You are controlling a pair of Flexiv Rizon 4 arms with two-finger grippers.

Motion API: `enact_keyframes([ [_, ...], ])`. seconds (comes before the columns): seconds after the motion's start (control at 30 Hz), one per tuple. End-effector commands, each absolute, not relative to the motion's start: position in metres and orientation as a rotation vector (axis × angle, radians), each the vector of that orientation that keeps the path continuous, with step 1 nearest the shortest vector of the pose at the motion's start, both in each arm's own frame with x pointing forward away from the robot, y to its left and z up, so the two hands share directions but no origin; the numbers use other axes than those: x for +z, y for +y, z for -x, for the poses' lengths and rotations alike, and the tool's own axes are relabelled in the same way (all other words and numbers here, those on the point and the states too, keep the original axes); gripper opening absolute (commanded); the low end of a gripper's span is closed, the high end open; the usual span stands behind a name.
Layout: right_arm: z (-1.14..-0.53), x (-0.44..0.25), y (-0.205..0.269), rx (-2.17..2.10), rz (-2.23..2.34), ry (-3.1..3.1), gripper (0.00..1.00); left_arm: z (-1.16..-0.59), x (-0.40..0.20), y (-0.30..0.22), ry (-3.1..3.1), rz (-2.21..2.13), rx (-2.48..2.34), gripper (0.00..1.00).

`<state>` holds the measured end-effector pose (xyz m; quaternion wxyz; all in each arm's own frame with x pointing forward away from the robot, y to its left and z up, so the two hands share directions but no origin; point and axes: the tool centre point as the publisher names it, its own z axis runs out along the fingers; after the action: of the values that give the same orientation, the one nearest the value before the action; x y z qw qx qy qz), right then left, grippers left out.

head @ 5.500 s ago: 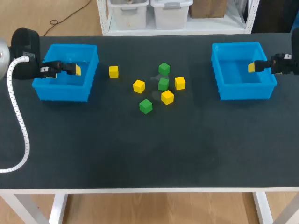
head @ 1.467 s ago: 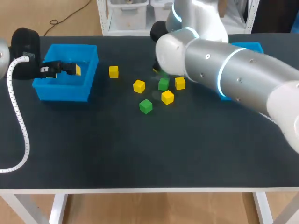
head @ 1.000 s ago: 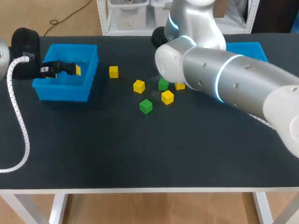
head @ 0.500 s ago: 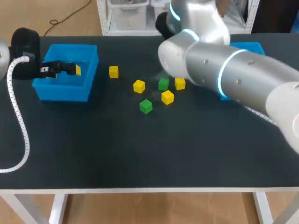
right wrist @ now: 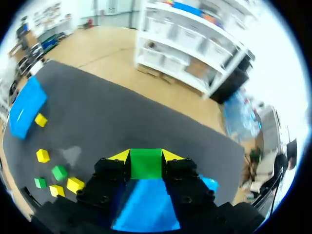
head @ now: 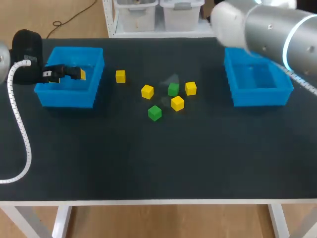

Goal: Put the green cubes in the right bin and the yellow cubes in the left bin.

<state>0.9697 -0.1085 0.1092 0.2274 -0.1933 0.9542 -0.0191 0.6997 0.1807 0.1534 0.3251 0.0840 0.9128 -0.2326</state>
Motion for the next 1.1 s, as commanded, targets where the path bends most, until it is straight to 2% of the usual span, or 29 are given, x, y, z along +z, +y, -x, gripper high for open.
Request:
enact_keyframes([
  [0.03,-0.872,0.124,-0.159,-0.011,0.460,2.482,0.00,-0.700,0.151,0.184,2.380,-0.228,-0.628,1.00],
  [0.7,-0.814,0.091,-0.187,-0.016,0.373,2.557,0.00,-0.700,0.151,0.184,2.380,-0.228,-0.628,1.00],
  [0.87,-0.816,0.061,-0.199,-0.037,0.321,2.613,0.00,-0.700,0.151,0.184,2.380,-0.228,-0.628,1.00],
  [1.1,-0.828,0.061,-0.199,-0.039,0.308,2.604,0.00,-0.700,0.151,0.184,2.380,-0.228,-0.628,1.00],
])
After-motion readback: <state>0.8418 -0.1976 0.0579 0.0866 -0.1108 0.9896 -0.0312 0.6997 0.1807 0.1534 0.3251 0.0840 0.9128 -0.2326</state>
